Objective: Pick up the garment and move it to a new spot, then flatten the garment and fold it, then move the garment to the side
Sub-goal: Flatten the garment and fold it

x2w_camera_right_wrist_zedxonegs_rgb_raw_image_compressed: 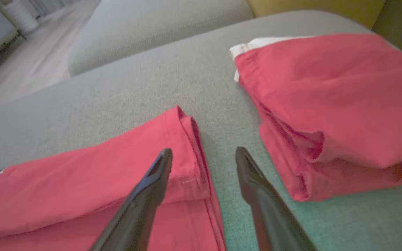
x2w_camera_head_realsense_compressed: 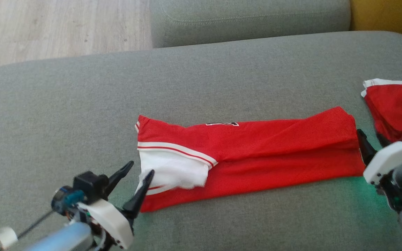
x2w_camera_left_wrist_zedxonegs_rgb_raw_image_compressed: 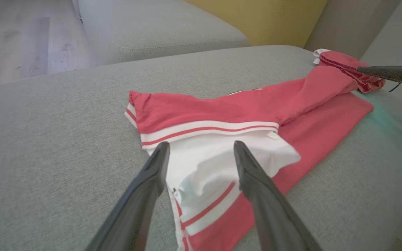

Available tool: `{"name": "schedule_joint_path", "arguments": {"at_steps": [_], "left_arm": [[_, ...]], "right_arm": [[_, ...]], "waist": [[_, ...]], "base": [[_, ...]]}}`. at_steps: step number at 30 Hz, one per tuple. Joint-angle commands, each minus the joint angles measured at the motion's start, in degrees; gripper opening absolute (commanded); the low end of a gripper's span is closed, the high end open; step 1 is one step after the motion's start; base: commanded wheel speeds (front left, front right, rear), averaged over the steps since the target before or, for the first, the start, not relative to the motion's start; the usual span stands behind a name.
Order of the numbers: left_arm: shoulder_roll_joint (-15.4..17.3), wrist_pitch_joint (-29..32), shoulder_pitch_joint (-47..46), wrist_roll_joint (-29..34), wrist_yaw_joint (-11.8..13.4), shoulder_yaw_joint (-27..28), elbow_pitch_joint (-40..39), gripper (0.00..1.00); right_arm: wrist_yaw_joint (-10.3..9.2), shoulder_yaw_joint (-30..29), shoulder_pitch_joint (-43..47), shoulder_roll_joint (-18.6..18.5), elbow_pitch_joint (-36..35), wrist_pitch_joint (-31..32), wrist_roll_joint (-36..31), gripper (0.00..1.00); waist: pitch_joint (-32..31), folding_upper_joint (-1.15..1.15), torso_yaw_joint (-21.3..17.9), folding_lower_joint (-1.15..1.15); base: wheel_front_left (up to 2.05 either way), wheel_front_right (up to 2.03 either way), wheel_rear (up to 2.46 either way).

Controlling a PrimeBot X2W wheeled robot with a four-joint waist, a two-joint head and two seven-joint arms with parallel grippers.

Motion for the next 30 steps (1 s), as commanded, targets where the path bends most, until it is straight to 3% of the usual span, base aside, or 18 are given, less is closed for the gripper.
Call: {"name": "schedule_joint_path", "arguments": {"at_steps": [1,6,7,8,9,16,22,30], "left_arm": [[0.3,-1.6,-0.1,1.9,1.8,3.6,-0.3,1.0],[-4.6,-2.3,5.8,10.8,8.6,13.3,-2.8,1.0],[-4.6,-2.3,5.8,10.8,8.6,13.3,-2.8,1.0],[-6.9,-2.3,9.5,15.7,11.5,18.4,-4.8,1.0],[-6.9,-2.3,9.5,15.7,11.5,18.4,-4.8,1.0],[-14.9,-2.3,21.6,32.1,16.6,29.1,-11.2,1.0],[-19.8,-2.4,27.8,40.6,16.3,34.2,-13.9,1.0],[-23.1,-2.4,30.9,47.4,13.7,37.8,-14.2,1.0]], "right_arm": [[0.37,-1.1,1.6,-0.6,-1.7,-2.8,-0.2,1.0],[0.37,-7.5,7.3,1.7,-2.7,-8.5,1.4,1.0],[0.37,-7.5,7.3,1.7,-2.7,-8.5,1.4,1.0],[0.37,-10.0,9.2,2.9,-3.0,-9.6,2.1,1.0],[0.37,-10.0,9.2,2.9,-3.0,-9.6,2.1,1.0],[0.37,-18.1,9.4,4.7,-0.6,-11.0,0.4,1.0],[0.37,-22.7,5.4,4.7,7.3,-8.8,-4.6,1.0],[0.37,-24.4,3.0,6.7,18.1,-4.5,-8.8,1.0]], "waist": [[-0.5,0.0,0.2,0.0],[-1.9,0.0,1.5,0.0],[-1.9,0.0,1.5,0.0],[-2.5,0.0,2.4,0.0],[-2.5,0.0,2.4,0.0],[-4.0,0.0,6.0,0.0],[-4.1,0.0,9.3,0.0],[-3.9,0.0,11.4,0.0]], "base": [[0.0,0.0,0.0],[0.0,0.0,0.0],[0.0,0.0,0.0],[0.0,0.0,0.0],[0.0,0.0,0.0],[0.0,0.0,0.0],[0.0,0.0,0.0],[0.0,0.0,0.0]]}}
